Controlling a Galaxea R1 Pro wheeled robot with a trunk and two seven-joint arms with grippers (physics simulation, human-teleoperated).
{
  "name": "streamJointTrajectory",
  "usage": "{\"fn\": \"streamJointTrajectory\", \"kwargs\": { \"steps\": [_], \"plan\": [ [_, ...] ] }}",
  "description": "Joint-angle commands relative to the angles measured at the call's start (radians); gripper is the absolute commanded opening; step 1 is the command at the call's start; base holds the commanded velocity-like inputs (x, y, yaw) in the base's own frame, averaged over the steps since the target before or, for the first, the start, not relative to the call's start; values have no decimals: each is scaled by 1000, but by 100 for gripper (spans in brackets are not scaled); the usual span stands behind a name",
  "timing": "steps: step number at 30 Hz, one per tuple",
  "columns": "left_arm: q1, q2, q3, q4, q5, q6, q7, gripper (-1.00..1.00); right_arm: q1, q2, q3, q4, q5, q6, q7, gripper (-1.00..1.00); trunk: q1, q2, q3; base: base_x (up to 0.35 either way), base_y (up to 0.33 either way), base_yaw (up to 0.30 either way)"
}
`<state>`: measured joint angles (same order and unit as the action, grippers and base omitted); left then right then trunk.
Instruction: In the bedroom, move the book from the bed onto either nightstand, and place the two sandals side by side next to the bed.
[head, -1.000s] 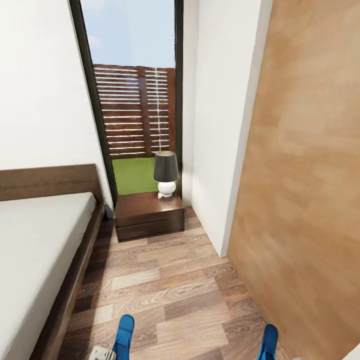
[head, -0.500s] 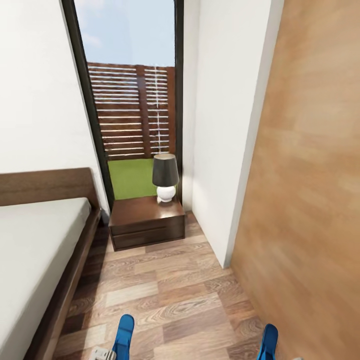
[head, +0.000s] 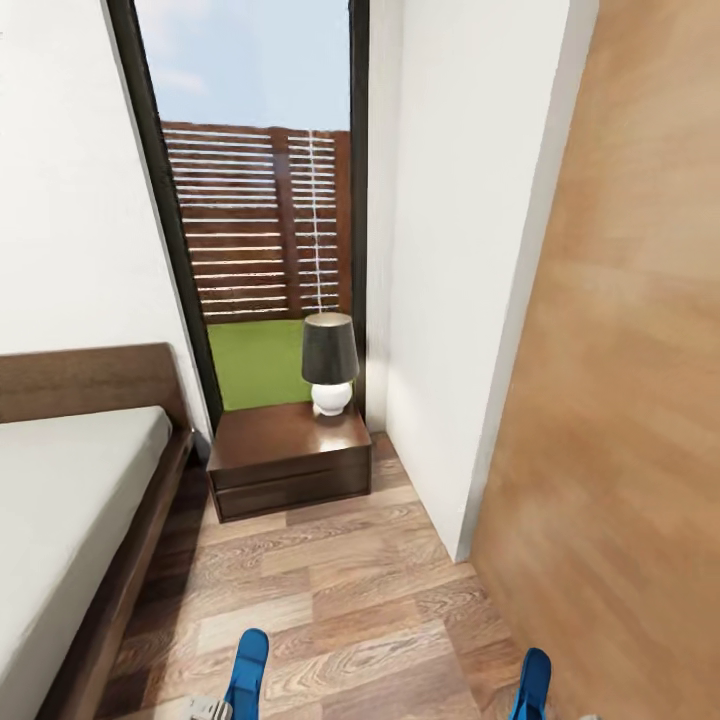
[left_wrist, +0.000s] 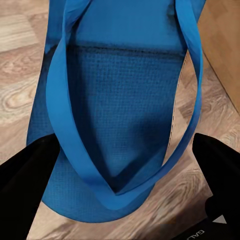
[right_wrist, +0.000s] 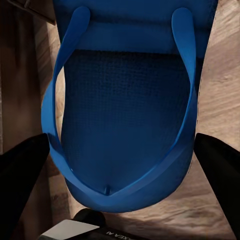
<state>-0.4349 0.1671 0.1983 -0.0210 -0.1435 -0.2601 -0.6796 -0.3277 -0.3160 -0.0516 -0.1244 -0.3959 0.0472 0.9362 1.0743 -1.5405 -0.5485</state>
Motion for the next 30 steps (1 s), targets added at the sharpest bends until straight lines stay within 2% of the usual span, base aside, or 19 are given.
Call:
{"fn": "streamJointTrajectory", "kwargs": {
  "steps": [1,8,30],
  "plan": [
    [-1,0,9,1,-10,-6,-2,-100,-1,1,-7,0,0,5,4,-100,1,0,-1,328,0,134],
    [-1,0,9,1,-10,-6,-2,-100,-1,1,-7,0,0,5,4,-100,1,0,-1,328,0,129],
    [-1,0,9,1,-10,-5,-2,-100,-1,2,-7,0,0,5,4,-100,1,0,-1,327,-27,3]
  ]
}}
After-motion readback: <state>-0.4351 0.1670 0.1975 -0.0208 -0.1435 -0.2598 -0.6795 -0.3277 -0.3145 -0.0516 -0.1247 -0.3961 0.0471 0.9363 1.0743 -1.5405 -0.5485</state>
